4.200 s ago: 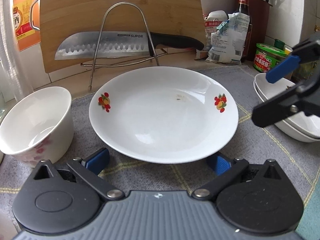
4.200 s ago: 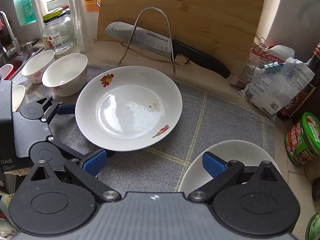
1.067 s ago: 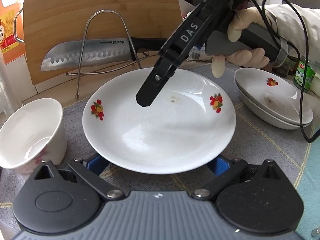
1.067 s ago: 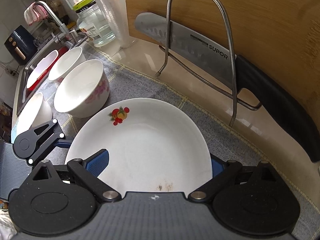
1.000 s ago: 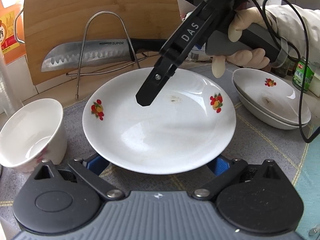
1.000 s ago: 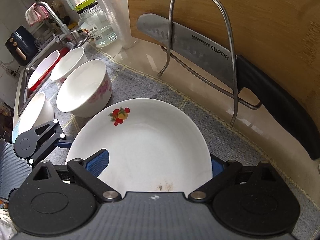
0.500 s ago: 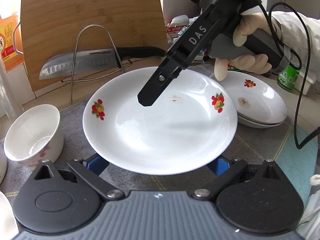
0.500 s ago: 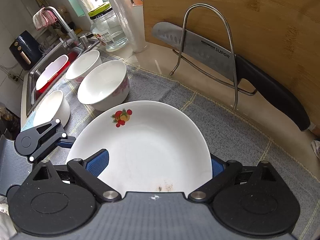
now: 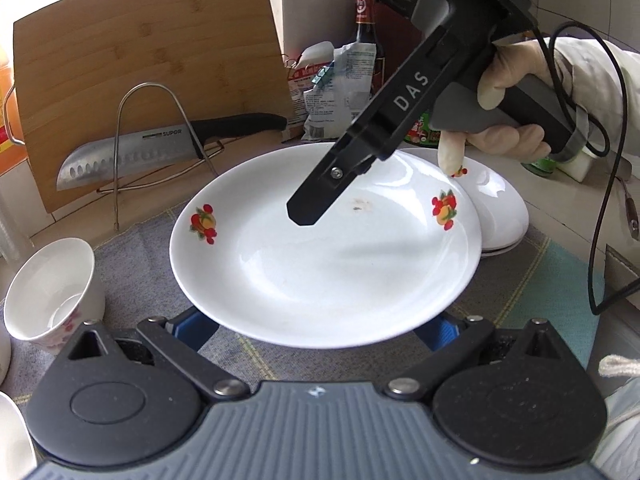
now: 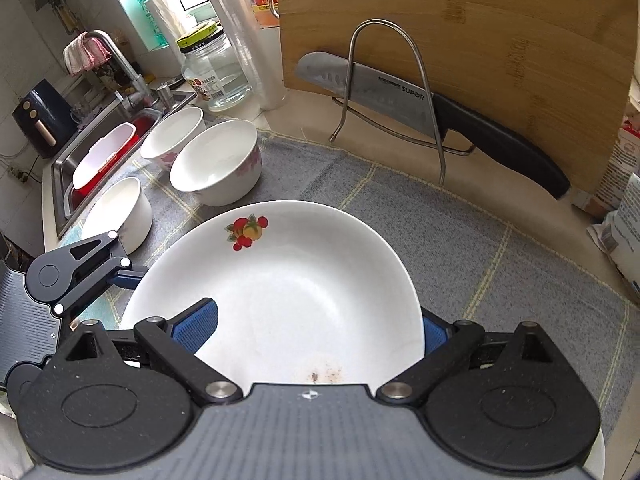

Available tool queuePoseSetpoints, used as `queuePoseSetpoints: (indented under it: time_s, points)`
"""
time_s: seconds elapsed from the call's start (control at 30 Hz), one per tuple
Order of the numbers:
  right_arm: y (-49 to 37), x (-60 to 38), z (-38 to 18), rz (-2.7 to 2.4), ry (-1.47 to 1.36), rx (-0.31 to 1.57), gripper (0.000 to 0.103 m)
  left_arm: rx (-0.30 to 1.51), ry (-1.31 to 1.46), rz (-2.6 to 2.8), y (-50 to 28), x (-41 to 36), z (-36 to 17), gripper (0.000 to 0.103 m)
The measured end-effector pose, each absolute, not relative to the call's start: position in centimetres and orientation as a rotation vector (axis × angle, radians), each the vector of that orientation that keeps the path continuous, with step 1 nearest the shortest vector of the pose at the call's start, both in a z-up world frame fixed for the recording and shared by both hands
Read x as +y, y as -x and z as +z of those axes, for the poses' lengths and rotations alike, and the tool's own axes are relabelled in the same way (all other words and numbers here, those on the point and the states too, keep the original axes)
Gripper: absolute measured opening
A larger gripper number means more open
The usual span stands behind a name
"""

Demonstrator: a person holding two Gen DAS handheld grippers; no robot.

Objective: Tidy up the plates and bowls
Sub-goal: 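Lower the flower-print plate onto the stacked plates with the right gripper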

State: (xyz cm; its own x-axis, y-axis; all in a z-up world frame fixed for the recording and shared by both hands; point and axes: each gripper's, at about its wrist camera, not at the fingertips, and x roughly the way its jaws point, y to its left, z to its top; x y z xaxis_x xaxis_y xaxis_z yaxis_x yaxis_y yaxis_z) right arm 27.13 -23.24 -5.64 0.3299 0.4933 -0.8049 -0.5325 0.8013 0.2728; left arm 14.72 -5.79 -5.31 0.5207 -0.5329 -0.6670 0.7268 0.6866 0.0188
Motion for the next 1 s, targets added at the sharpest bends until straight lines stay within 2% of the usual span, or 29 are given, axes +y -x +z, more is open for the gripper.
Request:
queuePoseSetpoints:
  time_s: [1.0]
  points:
    - [-17.4, -36.3, -4.9, 0.354, -0.104, 0.998, 0.101, 0.626, -0.425, -1.074, -11.9, -16.7, -5.4, 0.101]
